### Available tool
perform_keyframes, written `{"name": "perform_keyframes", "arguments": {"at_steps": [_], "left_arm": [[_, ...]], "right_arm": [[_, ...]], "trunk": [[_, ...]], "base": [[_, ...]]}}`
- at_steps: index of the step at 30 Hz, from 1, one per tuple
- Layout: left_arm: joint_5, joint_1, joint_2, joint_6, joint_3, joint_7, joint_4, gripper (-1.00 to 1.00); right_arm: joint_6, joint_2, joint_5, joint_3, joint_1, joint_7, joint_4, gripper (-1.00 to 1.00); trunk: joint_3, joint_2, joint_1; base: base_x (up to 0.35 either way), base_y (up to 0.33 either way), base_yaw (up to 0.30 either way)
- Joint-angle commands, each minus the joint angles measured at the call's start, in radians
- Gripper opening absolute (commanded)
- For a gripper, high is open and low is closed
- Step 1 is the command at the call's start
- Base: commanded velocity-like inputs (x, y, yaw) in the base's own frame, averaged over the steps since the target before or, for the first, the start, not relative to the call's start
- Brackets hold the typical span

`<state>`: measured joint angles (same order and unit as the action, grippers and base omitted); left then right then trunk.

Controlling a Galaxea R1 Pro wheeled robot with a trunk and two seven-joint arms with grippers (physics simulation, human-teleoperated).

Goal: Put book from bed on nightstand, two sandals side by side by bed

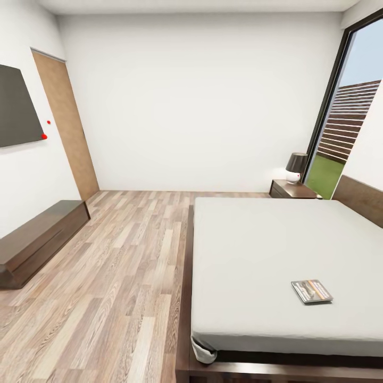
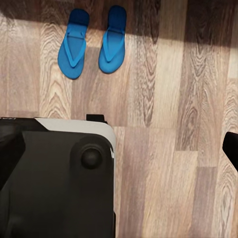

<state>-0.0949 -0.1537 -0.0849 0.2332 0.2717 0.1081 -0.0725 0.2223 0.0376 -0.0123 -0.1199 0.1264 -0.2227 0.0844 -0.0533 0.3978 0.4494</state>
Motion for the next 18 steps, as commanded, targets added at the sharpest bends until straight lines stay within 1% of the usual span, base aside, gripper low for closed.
{"name": "perform_keyframes", "arguments": {"at_steps": [1,18], "left_arm": [[-0.01,-0.001,0.0,0.003,0.009,0.002,0.0,1.0],[-0.01,-0.001,0.0,0.003,0.009,0.002,0.0,1.0]], "right_arm": [[0.002,0.0,-0.001,-0.008,0.001,-0.006,-0.001,1.0],[0.002,-0.002,-0.001,-0.006,0.001,-0.007,-0.004,1.0]], "trunk": [[-0.002,0.002,0.001],[-0.002,0.002,0.001]], "base": [[0.0,0.0,0.0],[0.0,0.0,0.0]]}}
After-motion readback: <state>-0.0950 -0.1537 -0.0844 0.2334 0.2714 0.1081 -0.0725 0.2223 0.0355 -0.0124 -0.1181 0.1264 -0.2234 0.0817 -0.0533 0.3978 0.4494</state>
